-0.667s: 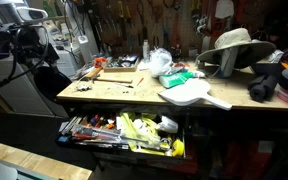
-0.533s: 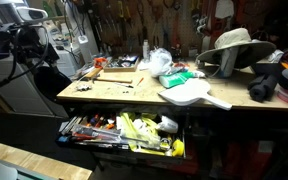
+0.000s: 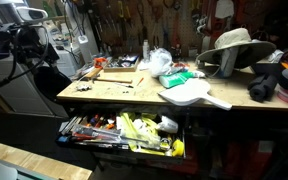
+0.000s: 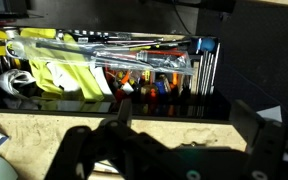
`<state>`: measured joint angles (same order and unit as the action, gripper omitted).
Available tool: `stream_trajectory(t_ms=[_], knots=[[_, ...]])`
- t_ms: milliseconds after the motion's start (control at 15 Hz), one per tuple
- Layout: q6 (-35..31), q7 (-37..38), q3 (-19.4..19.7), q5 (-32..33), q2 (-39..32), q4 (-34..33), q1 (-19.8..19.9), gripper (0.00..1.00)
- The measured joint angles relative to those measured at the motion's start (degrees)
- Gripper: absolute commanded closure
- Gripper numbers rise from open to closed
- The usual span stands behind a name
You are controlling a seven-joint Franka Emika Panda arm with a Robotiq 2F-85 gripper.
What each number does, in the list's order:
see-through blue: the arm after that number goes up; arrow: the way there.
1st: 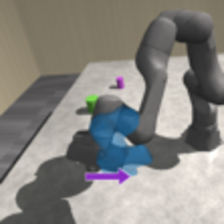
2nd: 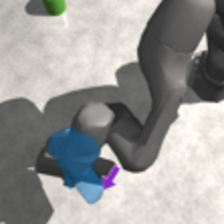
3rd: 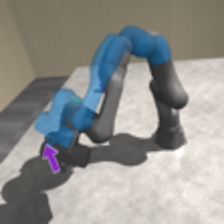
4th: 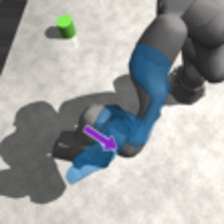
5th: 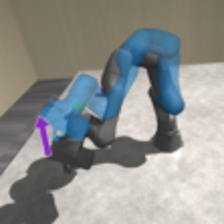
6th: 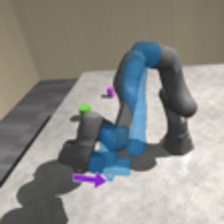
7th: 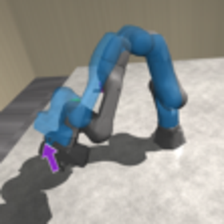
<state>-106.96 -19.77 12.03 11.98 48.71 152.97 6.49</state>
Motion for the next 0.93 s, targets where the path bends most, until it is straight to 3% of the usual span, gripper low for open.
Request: stream_trajectory(t_ms=[467,933], knots=[[-0.91,0.08,0.29,0.00,-0.54,-0.29,0.00,0.00],[-14.62,0.32,3.26,0.80,-12.56,-5.52,0.76,0.00]])
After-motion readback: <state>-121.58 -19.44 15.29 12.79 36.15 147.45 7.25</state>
